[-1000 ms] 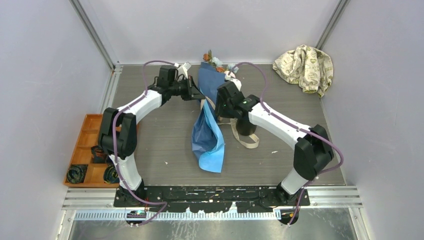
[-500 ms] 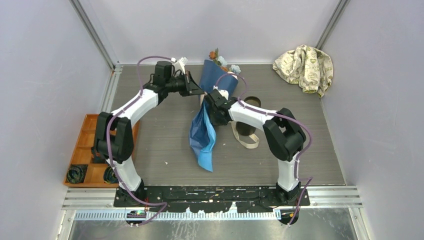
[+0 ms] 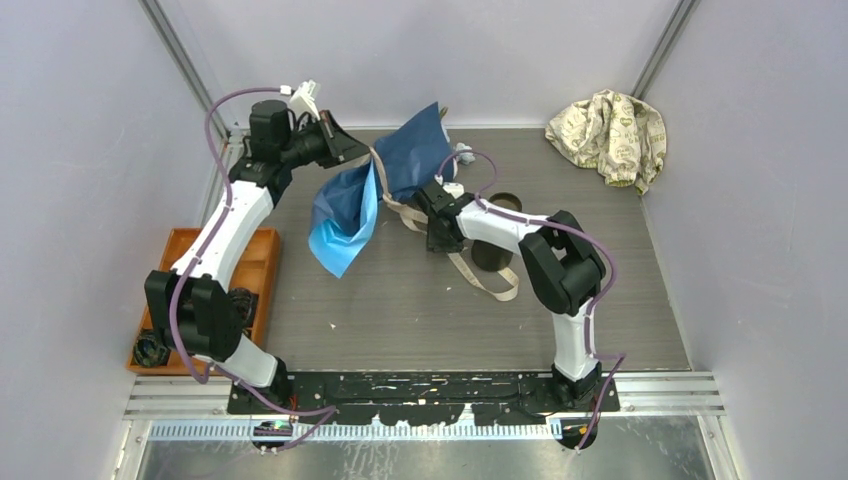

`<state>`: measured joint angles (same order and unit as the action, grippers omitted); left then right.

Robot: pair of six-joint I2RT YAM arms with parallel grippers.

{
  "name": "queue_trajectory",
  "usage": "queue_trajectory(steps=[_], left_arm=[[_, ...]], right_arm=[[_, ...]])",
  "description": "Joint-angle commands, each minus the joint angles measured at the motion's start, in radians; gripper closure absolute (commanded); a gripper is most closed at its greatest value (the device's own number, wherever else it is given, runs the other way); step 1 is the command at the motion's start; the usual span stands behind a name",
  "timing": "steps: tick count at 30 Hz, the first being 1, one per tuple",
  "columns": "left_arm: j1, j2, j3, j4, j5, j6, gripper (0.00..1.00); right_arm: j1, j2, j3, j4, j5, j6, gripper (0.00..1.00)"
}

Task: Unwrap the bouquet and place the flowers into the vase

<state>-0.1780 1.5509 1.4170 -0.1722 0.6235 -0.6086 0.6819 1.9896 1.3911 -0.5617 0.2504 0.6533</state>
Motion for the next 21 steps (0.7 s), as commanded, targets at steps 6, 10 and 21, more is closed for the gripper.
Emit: queue_trajectory(steps=[6, 10, 21], left_arm=[[-0.005, 0.040, -0.080, 0.126, 0.047, -0.092, 0.96], [-0.006, 0.073, -0.073, 0.166, 0.072, -0.140, 0.96], [-0.034, 0.103, -0.063, 0.208, 0.076, -0.166, 0.96]], right_arm=[[-0.003, -0.220, 0.041, 0.076, -0.036, -0.018, 0.56], [-0.001, -0.254, 0.051, 0.165, -0.106, 0.009, 0.55], [0.034, -0.202, 0.141, 0.291, -0.194, 0.022, 0.53]])
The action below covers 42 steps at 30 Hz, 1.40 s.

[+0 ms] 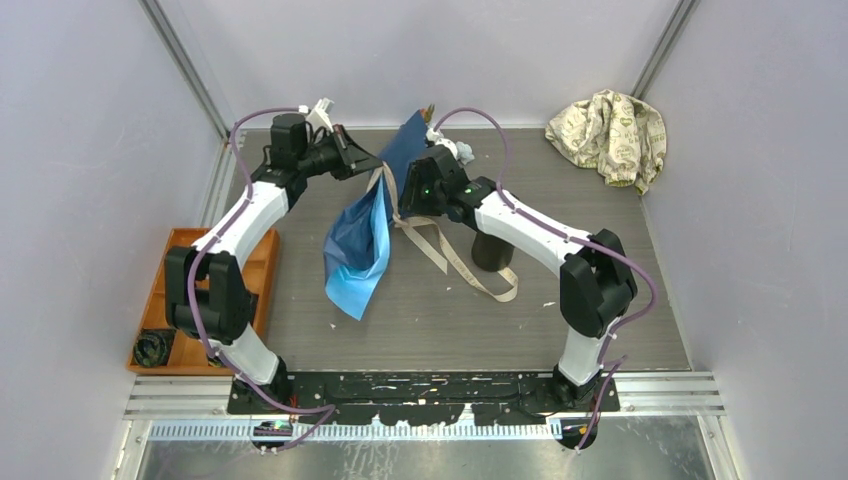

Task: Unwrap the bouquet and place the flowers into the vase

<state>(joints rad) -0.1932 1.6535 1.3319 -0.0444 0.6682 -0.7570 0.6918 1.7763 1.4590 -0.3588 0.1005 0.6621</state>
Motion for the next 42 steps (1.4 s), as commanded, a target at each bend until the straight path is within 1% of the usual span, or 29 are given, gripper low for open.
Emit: queue_trajectory(steps=[1, 5, 11, 17, 25, 29, 32, 38, 42], left_arm=[[-0.024, 0.004, 0.027, 0.080, 0.031, -0.018, 0.96], [-0.035, 0.012, 0.033, 0.083, 0.031, -0.022, 0.96], [-0.043, -0.021, 0.033, 0.090, 0.035, -0.030, 0.96], [-0.043, -0.100, 0.051, -0.010, -0.015, 0.037, 0.96], [-0.035, -0.130, 0.047, -0.051, -0.062, 0.061, 0.96], [-0.013, -0.159, 0.038, -0.103, -0.169, 0.074, 0.96], [0.016, -0.173, 0.015, -0.125, -0.222, 0.064, 0.96], [0.088, -0.176, -0.076, -0.068, -0.208, -0.009, 0.96], [0.107, -0.174, -0.103, -0.051, -0.218, -0.020, 0.97]], right_arm=[[0.029, 0.014, 0.079, 0.092, -0.044, 0.010, 0.53], [0.039, 0.016, 0.098, 0.105, -0.026, 0.002, 0.53], [0.039, 0.101, 0.198, 0.015, 0.060, -0.040, 0.53], [0.034, 0.146, 0.242, -0.044, 0.166, -0.087, 0.54], [0.009, 0.176, 0.287, -0.131, 0.281, -0.137, 0.54], [-0.022, 0.172, 0.308, -0.172, 0.339, -0.152, 0.54], [-0.060, 0.154, 0.314, -0.196, 0.377, -0.156, 0.54], [-0.164, 0.169, 0.364, -0.302, 0.432, -0.154, 0.54], [-0.235, 0.156, 0.363, -0.324, 0.446, -0.154, 0.55]])
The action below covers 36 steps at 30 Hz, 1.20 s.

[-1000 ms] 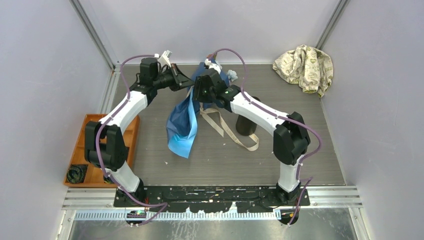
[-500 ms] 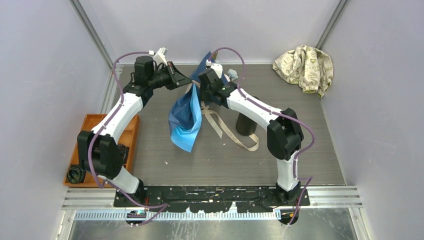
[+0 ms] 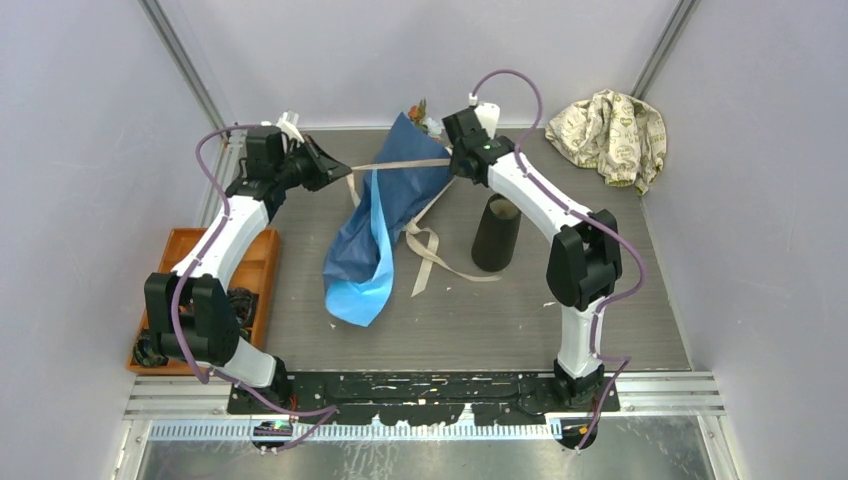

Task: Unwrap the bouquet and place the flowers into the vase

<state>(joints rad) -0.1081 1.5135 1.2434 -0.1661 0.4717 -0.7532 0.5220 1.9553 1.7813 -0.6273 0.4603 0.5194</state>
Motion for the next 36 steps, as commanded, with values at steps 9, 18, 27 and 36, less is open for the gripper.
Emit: queue_trajectory(steps=[9, 18, 27, 36], left_arm=[[0.055, -0.036, -0.051, 0.066, -0.043, -0.033, 0.97], [0.080, -0.030, -0.077, 0.066, -0.061, -0.036, 0.97], [0.085, -0.060, -0.052, -0.001, -0.101, -0.010, 0.97], [0.085, -0.247, 0.028, -0.178, -0.292, 0.089, 0.96]], right_arm=[[-0.201, -0.070, 0.079, -0.089, 0.164, -0.040, 0.54], [-0.383, -0.102, 0.141, -0.165, 0.186, -0.009, 0.52], [-0.375, -0.264, -0.026, -0.001, -0.073, 0.004, 0.53], [-0.173, -0.446, -0.098, 0.101, -0.088, -0.100, 0.50]])
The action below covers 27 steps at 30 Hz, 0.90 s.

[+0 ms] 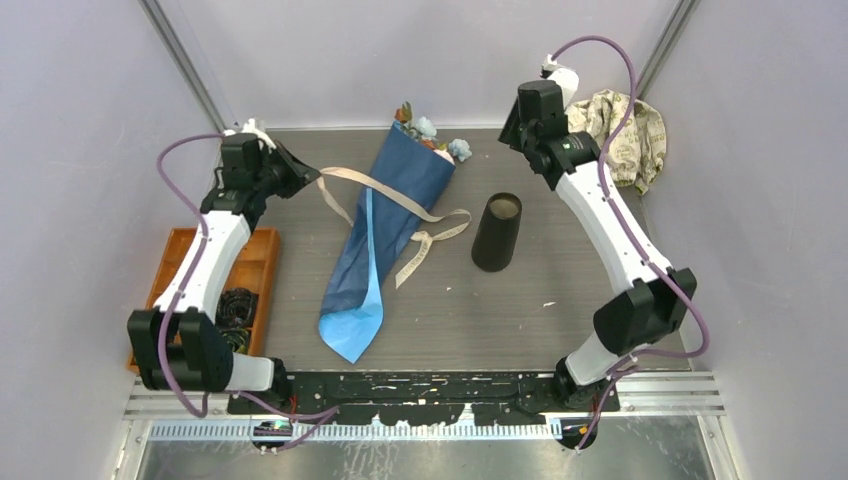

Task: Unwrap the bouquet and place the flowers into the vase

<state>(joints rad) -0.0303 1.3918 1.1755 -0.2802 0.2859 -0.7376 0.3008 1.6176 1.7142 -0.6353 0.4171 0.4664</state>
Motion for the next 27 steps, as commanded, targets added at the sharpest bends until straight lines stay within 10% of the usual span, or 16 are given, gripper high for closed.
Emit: queue_trajectory(steps=[1, 27], left_arm=[[0.008, -0.160, 0.114, -0.088, -0.124, 0.086, 0.96], [0.007, -0.478, 0.330, -0.464, -0.878, 0.289, 0.92]], right_arm=[[0.067, -0.128, -0.047, 0.122, -0.061, -0.049, 0.49], [0.417, -0.019, -0.064, 0.143, -0.095, -0.101, 0.48]])
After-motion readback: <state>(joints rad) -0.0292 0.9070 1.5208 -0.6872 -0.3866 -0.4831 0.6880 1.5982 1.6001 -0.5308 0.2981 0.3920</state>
